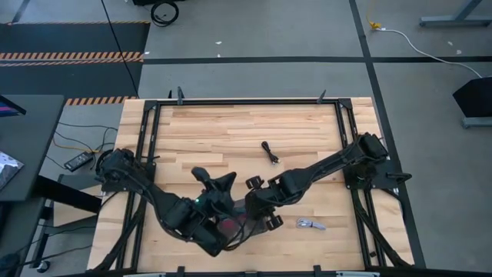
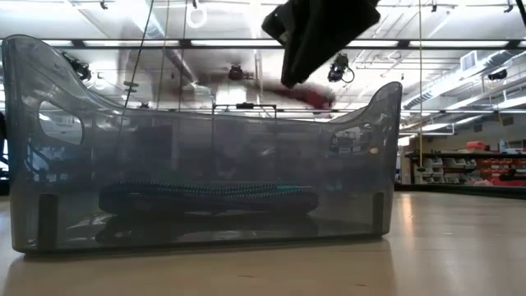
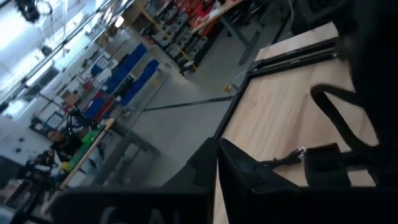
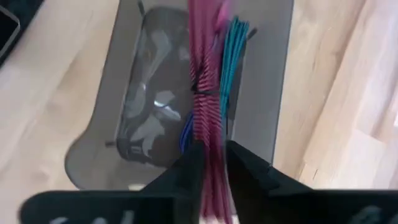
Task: Pick and place USB-C Cables
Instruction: Put the red charger cable into the black bin, then put the white charger cable into the black bin
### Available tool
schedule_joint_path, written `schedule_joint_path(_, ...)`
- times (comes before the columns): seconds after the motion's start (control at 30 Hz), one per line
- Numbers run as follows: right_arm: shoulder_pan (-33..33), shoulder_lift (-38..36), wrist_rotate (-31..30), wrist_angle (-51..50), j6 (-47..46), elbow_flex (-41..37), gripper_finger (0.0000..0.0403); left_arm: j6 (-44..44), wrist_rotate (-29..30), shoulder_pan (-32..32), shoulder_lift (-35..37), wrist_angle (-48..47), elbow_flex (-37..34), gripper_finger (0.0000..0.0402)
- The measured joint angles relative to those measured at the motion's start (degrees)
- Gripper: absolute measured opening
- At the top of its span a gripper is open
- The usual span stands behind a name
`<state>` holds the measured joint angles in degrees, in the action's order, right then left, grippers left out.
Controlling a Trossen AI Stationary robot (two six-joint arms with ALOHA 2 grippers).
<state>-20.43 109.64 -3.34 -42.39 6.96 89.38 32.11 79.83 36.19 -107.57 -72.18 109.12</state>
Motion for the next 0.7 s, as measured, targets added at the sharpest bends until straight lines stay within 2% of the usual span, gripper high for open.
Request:
schedule_joint_path(0.27,1.22,0.03,0.07,-0.13,0.7,-2.02,0.0157,-0.61,0.08,-3.83,0.13,0.0,0.0,0.002)
schedule_joint_path(0.37,1.9,-0.03,-1.04,-3.21,0.16,-2.4,0.0175,-0.17,-0.85,-5.96,0.13,0.2,0.0,0.0019)
schedule_joint_path(0.5,2.51,-1.04,-3.14,-9.29,-1.24,-2.4,0.0185,-1.52,-6.57,-8.52,0.13,1.28,0.0,0.0018)
schedule_joint_path(0.7,3.6,-2.35,-3.07,-14.54,-0.97,-2.4,0.0182,-0.3,-8.3,-9.7,0.09,1.34,0.0,0.0018)
